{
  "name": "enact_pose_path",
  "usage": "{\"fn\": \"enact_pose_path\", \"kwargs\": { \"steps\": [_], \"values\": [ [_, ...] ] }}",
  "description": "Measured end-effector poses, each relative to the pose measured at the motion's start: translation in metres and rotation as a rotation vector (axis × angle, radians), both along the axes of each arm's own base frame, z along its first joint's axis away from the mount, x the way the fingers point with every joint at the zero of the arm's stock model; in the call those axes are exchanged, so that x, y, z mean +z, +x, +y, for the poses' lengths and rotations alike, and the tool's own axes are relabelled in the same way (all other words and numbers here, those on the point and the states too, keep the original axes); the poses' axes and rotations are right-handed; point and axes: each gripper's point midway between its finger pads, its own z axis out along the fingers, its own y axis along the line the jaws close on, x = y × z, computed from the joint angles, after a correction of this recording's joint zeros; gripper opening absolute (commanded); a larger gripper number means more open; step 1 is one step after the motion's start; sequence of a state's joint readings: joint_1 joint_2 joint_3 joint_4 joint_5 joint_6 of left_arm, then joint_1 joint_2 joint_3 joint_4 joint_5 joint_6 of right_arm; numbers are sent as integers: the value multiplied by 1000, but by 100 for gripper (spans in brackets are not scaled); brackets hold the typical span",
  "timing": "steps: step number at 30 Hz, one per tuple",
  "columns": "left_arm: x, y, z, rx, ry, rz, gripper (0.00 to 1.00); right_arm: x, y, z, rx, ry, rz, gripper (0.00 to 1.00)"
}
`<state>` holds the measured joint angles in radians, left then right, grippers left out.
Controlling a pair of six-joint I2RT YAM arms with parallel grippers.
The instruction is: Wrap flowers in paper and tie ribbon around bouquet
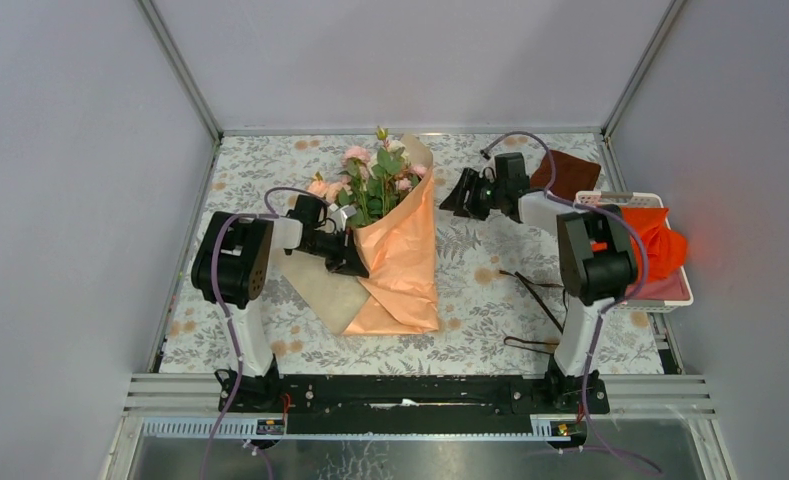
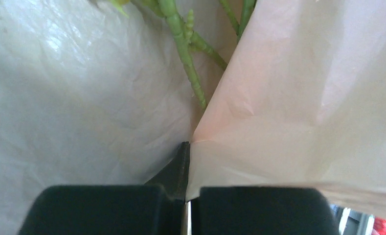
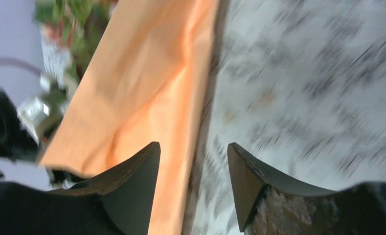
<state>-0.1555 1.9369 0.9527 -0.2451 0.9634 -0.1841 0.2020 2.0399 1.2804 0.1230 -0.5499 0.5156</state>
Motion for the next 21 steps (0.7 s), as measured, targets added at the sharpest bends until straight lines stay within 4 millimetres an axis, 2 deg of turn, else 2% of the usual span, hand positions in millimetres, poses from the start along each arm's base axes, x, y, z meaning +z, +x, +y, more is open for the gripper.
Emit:
{"fn": "enact_pose_path", "kwargs": {
  "steps": [2,4,6,8,9,11,12,14,15,17,21],
  "values": [
    [1,3,2,6,16,-18,0,13,-33,8,36,-31,-22,47],
    [2,5,3,10,28,-31,0,23,-66,28,101,-52,-51,35],
    [3,6,4,14,39,-41,0,30,-108,60,211,-63,-73,23],
    [3,7,4,17,44,-45,0,28,-146,89,309,-57,-76,17],
    [2,7,5,18,47,-47,0,22,-170,100,354,-50,-63,14],
    [2,8,5,20,52,-49,0,1,-208,105,397,-53,0,11],
    [1,8,5,21,53,-50,4,-10,-221,102,401,-61,34,9],
    [2,9,6,22,54,-51,26,-38,-249,90,385,-87,135,8],
    [2,9,6,19,52,-53,37,-42,-257,90,386,-71,156,7],
    [7,10,6,16,38,-66,49,-46,-262,92,374,-51,160,7],
    [37,29,15,16,-12,-186,59,-46,-264,93,351,-20,159,6]
  ]
}}
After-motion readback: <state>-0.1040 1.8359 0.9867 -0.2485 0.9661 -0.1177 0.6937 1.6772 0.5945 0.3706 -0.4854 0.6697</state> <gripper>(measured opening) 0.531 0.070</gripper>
